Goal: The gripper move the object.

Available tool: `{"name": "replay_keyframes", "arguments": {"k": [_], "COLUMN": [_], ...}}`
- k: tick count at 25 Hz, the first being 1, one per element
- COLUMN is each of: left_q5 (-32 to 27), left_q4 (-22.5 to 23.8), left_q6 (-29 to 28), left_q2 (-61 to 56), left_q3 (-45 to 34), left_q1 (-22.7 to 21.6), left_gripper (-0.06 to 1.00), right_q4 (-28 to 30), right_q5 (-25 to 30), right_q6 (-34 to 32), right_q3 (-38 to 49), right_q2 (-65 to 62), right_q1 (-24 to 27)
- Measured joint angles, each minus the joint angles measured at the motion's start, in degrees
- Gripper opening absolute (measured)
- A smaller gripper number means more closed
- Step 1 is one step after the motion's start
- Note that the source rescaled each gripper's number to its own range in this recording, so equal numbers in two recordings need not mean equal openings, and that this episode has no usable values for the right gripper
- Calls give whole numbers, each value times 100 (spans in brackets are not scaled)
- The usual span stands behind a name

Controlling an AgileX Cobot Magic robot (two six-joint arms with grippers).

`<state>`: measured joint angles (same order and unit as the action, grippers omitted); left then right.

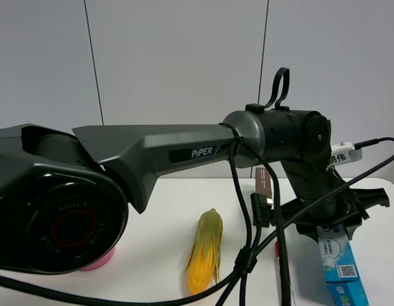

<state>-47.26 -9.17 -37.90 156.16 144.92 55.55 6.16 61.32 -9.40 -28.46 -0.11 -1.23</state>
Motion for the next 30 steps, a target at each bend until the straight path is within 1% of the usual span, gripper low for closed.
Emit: {"name": "replay_keyframes", "arguments": {"k": [1, 2, 3, 5, 6, 7, 8, 9, 12, 14, 17, 19, 20, 23, 26, 30], "left_q5": [13, 47, 88, 131, 138, 144, 138, 113, -93, -251, -483, -785, -985, -1946, -2211, -2238], "left_q4": [0, 0, 0, -6, -6, -6, -6, -6, 64, 328, 749, 917, 970, 1203, 1539, 1720], "left_q6": [12, 18, 18, 18, 18, 18, 18, 18, 112, 350, 929, 1452, 1739, 2446, 2782, 2967], "left_q2": [0, 0, 0, -19, -19, -19, -26, -40, -239, -582, -1291, -1762, -1993, -2486, -2893, -3431], "left_q3": [0, 0, 0, 0, 20, 36, 37, 37, 37, 37, 37, 49, 54, 55, -46, -91], "left_q1": [0, 0, 0, 0, 0, 0, 0, 0, 0, 0, -87, -222, -328, -714, -1119, -1643], "left_gripper": [11, 24, 40, 69, 82, 90, 94, 97, 100, 100, 100, 100, 100, 99, 98, 97], "right_q4": [0, 0, 0, 0, 0, 0, 0, 0, 0, 0, 0, 0, 0, 0, 0, 0], "right_q5": [0, 0, 0, 0, 0, 0, 0, 0, 0, 0, 0, 0, 0, 0, 0, 0], "right_q6": [0, 0, 0, 0, 0, 0, 0, 0, 0, 0, 0, 0, 0, 0, 0, 0], "right_q3": [0, 0, 0, 0, 0, 0, 0, 0, 0, 0, 0, 0, 0, 0, 0, 0], "right_q2": [0, 0, 0, 0, 0, 0, 0, 0, 0, 0, 0, 0, 0, 0, 0, 0], "right_q1": [0, 0, 0, 0, 0, 0, 0, 0, 0, 0, 0, 0, 0, 0, 0, 0]}}
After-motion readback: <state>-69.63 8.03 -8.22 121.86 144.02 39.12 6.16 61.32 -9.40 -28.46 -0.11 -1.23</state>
